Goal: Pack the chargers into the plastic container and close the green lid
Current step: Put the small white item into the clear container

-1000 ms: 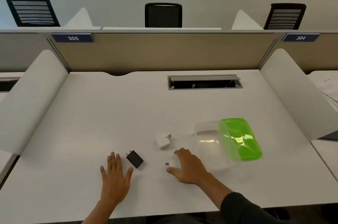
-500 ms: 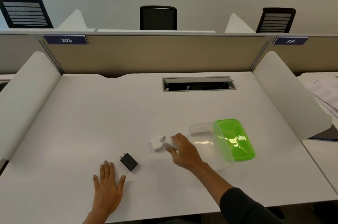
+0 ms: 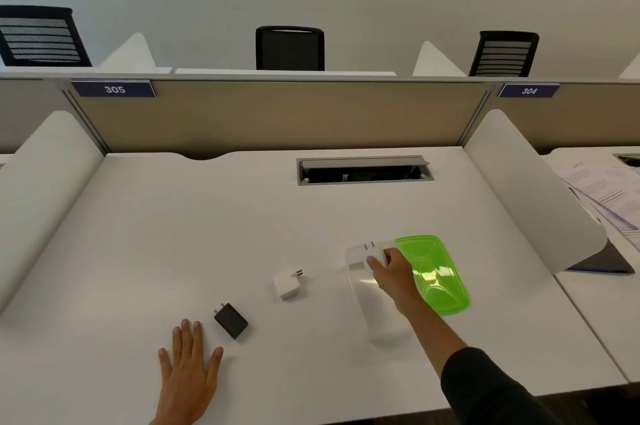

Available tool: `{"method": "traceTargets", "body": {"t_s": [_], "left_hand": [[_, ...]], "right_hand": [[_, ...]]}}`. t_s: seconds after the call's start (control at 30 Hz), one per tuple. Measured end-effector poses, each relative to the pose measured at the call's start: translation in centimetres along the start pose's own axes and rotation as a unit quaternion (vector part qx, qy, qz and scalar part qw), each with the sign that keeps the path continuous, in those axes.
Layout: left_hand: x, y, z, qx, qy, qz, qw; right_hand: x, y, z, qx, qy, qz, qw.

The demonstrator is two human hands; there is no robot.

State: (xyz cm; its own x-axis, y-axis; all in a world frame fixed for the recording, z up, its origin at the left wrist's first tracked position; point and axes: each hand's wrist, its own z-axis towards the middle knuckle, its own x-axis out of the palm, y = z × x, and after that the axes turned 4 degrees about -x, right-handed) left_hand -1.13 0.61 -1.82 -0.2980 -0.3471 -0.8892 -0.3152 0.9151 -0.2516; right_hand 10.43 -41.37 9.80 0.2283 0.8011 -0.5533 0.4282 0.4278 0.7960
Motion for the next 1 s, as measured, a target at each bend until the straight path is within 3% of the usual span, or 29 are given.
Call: {"method": "traceTargets", "body": {"t_s": [0.23, 0.47, 0.87, 1.0], "left_hand": [[-0.3, -0.5, -0.1, -0.011, -0.001, -0.004, 1.000], [-0.6, -1.0, -0.4, -0.021, 0.005, -0.010, 1.000], [-0.8, -1.8, -0.5, -0.029, -0.004, -0.014, 0.999], [-0.1, -1.5, 0.0, -0.027, -0.017, -0.002, 0.999]], "right_hand": [[2.2, -1.4, -0.4, 0.071, 0.073, -0.015, 0.995], [3.2, -1.6, -0.1, 0.088, 0.066, -0.004, 0.994], [2.7, -2.0, 0.2, 0.022, 0.049, -0.111, 0.992], [2.3, -0.9, 0.6, -0.002, -0.004, -0.097, 0.995]]}}
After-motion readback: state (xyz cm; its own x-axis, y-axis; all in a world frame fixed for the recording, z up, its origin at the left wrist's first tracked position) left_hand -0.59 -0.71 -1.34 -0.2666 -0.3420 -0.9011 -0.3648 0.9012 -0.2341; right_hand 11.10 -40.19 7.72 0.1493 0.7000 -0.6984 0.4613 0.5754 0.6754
